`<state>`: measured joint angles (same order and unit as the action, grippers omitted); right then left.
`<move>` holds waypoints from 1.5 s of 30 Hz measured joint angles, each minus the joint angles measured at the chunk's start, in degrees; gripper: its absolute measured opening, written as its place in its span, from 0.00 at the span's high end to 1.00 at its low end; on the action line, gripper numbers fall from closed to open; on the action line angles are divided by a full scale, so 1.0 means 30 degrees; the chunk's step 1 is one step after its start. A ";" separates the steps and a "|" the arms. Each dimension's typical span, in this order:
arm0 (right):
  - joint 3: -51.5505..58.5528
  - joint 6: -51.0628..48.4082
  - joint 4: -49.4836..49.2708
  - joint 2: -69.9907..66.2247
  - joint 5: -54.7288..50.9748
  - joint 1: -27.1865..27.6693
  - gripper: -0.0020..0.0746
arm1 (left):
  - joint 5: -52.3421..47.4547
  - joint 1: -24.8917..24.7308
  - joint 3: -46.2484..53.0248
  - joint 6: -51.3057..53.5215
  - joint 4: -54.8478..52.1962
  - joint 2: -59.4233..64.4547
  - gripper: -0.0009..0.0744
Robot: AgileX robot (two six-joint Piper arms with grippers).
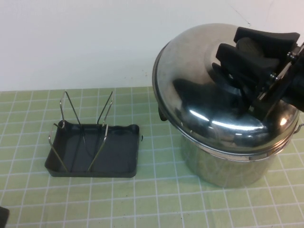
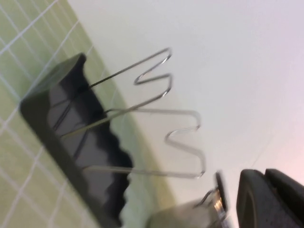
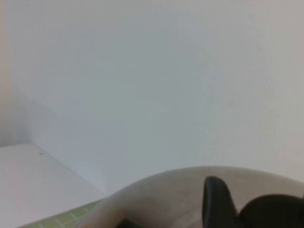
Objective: Put pot lid on rack
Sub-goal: Hand over the pot lid
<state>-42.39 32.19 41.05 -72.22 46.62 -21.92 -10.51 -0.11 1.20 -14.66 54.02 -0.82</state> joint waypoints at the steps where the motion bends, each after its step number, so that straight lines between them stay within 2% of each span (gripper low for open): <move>1: 0.0000 0.0057 0.0249 0.0000 0.0218 0.0000 0.54 | 0.0459 0.0000 0.0000 -0.0148 0.0768 0.0000 0.99; 7: 0.0000 0.0203 0.1152 0.0000 0.0563 0.0000 0.54 | 0.1074 0.0000 0.0000 0.0490 0.2721 0.0000 0.99; 10: 0.0000 0.0251 0.1194 0.0000 0.0563 0.0000 0.54 | -0.0566 0.0000 -0.0262 0.3750 0.3084 0.0000 0.99; 13: 0.0000 0.0251 0.1194 0.0000 0.0596 0.0000 0.54 | -0.2594 0.0000 -0.1989 0.7126 0.3723 0.0685 0.99; 17: 0.0000 0.0251 0.1230 0.0000 0.0596 0.0000 0.54 | -0.5719 0.0000 -0.5113 1.1159 0.5430 0.4158 0.99; 21: 0.0000 0.0251 0.1230 0.0000 0.0596 0.0000 0.54 | -0.9501 0.0000 -0.8136 1.7163 0.8810 0.8980 0.98; 24: 0.0000 -0.0263 0.0928 0.0000 0.0602 0.0000 0.54 | -1.1655 0.0000 -0.9811 2.1384 1.1871 1.2254 0.89; 27: 0.0000 -0.0392 0.0133 0.0000 0.0777 0.0000 0.54 | -1.3355 0.0000 -1.1041 2.4401 1.3393 1.5217 0.68; 30: 0.0000 -0.0465 -0.0271 0.0000 0.0843 0.0000 0.54 | -1.4597 0.0000 -1.2409 2.4703 1.3668 1.7920 0.45; 32: 0.0000 -0.0465 -0.0358 0.0000 0.0818 0.0000 0.54 | -1.5376 0.0000 -1.3550 2.4372 1.3751 1.9507 0.36; 35: 0.0000 -0.0465 -0.0479 0.0000 0.0850 0.0000 0.54 | -1.6329 0.0000 -1.4913 2.4167 1.3797 2.1382 0.31; 39: 0.0000 -0.0465 -0.0985 0.0000 0.0850 0.0000 0.54 | -1.6934 -0.0162 -1.6376 2.3995 1.3797 2.3090 0.30; 45: 0.0000 -0.0501 -0.1552 0.0000 0.1033 0.0000 0.54 | -1.6176 -0.2682 -1.8408 2.4369 1.3879 2.4758 0.30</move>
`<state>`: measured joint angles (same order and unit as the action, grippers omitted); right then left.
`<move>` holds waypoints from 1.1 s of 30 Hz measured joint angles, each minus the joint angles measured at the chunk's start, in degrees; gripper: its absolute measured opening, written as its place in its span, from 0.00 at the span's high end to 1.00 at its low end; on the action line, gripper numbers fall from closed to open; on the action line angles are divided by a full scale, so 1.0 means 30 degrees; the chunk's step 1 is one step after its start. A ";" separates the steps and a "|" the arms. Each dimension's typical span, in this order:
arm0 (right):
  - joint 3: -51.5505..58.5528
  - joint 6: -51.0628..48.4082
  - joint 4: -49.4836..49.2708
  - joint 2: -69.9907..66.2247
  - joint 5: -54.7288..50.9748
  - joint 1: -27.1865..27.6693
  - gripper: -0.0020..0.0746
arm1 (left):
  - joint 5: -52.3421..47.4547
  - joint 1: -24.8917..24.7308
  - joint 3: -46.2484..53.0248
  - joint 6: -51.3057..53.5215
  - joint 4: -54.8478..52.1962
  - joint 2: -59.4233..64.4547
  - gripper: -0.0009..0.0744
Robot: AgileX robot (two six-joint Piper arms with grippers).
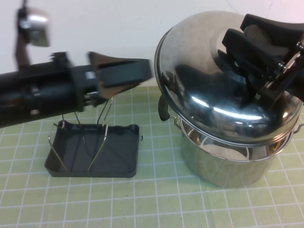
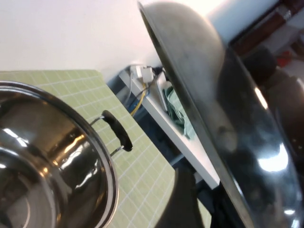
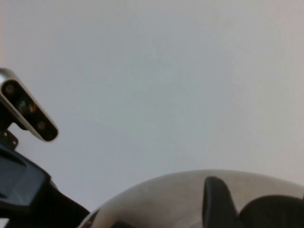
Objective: Put pot lid on rack
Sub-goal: Hand over the pot lid
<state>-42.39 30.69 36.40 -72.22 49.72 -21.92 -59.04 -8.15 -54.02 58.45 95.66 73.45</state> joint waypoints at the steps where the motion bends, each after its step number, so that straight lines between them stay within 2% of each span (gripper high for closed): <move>1: 0.0000 0.0000 -0.0048 0.0000 0.0181 0.0000 0.54 | 0.0380 -0.0605 -0.0312 0.0164 0.0000 0.0254 0.30; 7: 0.0000 -0.0077 -0.0166 0.0000 0.0576 0.0000 0.54 | 0.2320 -0.3404 -0.2098 0.0890 0.0137 0.1773 0.30; 13: 0.0000 -0.0077 0.0498 0.0000 0.0727 0.0000 0.54 | 0.2576 -0.4654 -0.4067 0.0918 0.0137 0.3229 0.32; 15: 0.0000 -0.0128 0.0537 0.0000 0.0744 0.0076 0.54 | 0.2613 -0.4830 -0.4534 0.0874 0.0189 0.3563 0.38; 20: 0.0000 -0.0212 0.0318 0.0000 0.0664 0.0114 0.54 | 0.1988 -0.4911 -0.4871 0.0633 0.0579 0.3606 0.75; 24: 0.0000 -0.0050 0.0317 0.0000 0.0353 0.0157 0.52 | 0.1909 -0.4923 -0.4914 0.0824 0.0478 0.3606 0.76; 28: 0.0000 -0.0011 0.0536 0.0000 -0.0124 0.0157 0.44 | 0.1827 -0.4997 -0.5254 0.0996 -0.0048 0.3606 0.84; 33: 0.0000 -0.0085 0.1197 0.0342 -0.0172 0.0065 0.42 | 0.2677 -0.4472 -0.5275 0.2438 -0.0507 0.3016 0.84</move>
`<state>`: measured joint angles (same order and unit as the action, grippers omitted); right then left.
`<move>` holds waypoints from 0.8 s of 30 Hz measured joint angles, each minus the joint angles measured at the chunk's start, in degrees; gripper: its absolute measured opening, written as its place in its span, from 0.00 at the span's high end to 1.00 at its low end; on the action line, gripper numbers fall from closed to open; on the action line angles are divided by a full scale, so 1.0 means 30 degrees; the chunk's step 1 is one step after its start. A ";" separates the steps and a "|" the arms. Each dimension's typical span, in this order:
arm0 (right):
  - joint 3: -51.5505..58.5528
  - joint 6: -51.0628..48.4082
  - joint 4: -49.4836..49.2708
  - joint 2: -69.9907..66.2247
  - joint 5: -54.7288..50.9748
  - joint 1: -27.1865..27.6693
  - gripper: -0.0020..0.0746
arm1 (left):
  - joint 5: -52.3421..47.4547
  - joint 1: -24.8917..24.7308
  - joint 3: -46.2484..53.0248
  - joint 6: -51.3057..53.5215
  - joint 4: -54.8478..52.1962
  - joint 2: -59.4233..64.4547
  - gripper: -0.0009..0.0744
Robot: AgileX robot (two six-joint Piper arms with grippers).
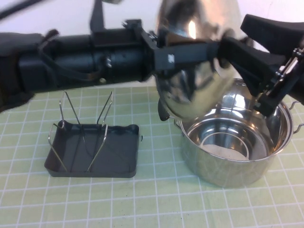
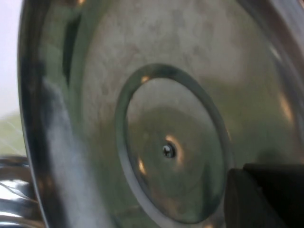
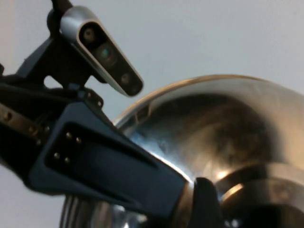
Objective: Put pot lid on rack
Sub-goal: Hand over the pot lid, then place the pot lid on the pot rack
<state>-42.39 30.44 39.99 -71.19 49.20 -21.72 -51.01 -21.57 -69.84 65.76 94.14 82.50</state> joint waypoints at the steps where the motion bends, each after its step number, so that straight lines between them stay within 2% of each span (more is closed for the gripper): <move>1: 0.0000 -0.0052 0.0042 0.0211 -0.0223 0.0000 0.41 | 0.0430 0.0191 0.0000 0.0046 -0.0258 -0.0350 0.84; 6: 0.0000 -0.1224 0.0173 0.1550 -0.2651 0.0000 0.41 | 0.3154 0.0491 -0.0121 -0.1566 -0.5469 -0.2950 0.84; 11: 0.0000 -0.1872 0.0173 0.2727 -0.5506 0.0000 0.41 | 0.3215 0.0491 -0.0121 -0.7579 -1.3707 -0.4253 0.84; 15: 0.0000 -0.1918 0.0173 0.3028 -0.6349 0.0000 0.41 | 0.2850 0.0526 -0.0021 -1.1096 -1.8646 -0.4089 0.84; 20: 0.0000 -0.1918 0.0173 0.3028 -0.6903 0.0000 0.41 | 0.3613 0.0517 0.0936 -1.2735 -2.1079 -0.4007 0.84; 24: 0.0000 -0.1945 0.0173 0.3028 -0.7429 0.0000 0.41 | 0.5392 0.0517 0.2195 -1.3204 -2.1732 -0.3963 0.84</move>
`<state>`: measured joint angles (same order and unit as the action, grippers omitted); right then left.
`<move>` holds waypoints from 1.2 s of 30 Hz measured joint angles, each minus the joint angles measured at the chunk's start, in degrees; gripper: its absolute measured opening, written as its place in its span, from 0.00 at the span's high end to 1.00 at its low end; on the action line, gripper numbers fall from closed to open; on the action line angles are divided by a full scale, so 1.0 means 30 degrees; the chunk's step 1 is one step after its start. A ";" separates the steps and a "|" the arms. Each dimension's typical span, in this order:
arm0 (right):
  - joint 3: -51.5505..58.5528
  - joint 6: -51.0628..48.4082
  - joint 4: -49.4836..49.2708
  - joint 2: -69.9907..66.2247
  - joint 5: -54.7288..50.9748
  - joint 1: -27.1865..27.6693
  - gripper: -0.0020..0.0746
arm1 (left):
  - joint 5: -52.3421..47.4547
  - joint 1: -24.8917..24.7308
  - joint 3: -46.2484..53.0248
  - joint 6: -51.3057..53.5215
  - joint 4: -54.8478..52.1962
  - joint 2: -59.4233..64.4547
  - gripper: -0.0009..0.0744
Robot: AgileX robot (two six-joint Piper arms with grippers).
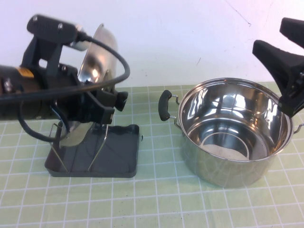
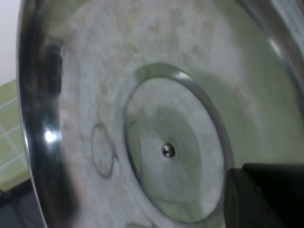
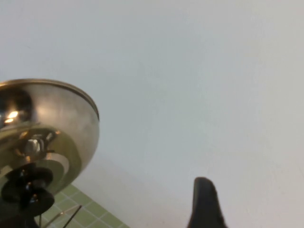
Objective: Put pot lid on rack
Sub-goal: Place the pot lid on the pot rack
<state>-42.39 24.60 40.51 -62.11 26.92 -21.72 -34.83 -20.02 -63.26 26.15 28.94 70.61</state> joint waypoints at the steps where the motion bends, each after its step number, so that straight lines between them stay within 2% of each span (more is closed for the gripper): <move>1: 0.0000 0.0000 0.0000 0.0000 -0.0130 0.0000 0.41 | 0.0371 0.0000 0.0332 -0.0027 -0.0047 0.0046 0.84; 16: 0.0000 0.0000 -0.0036 0.0000 -0.1125 0.0000 0.42 | 0.2216 0.0000 0.1248 -0.1014 -0.0212 0.2246 0.82; 19: 0.0000 0.0000 -0.0036 0.0000 -0.1624 0.0000 0.42 | 0.2648 0.0018 0.1248 -0.1014 -0.0794 0.2275 0.74; 24: 0.0000 0.0000 -0.0036 0.0000 -0.2235 0.0000 0.42 | 0.2779 0.0895 0.1248 -0.1279 -0.1348 0.2275 0.55; 28: 0.0000 0.0211 -0.0036 0.0327 -0.2862 0.0000 0.42 | 0.1954 0.1721 0.1248 -0.1570 -0.1475 0.1786 0.50; 31: 0.0000 0.0304 0.0017 0.1244 -0.3612 0.0000 0.46 | 0.0713 0.2027 0.1248 -0.1609 -0.1671 0.0596 0.55; 36: 0.0000 0.0304 0.0883 0.3665 -0.6489 0.0000 0.62 | -0.0657 0.2146 0.1248 -0.2152 -0.3481 -0.1887 0.88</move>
<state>-42.39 25.51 43.16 -51.12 7.45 -21.72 -36.80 -13.58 -59.52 19.70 18.50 64.95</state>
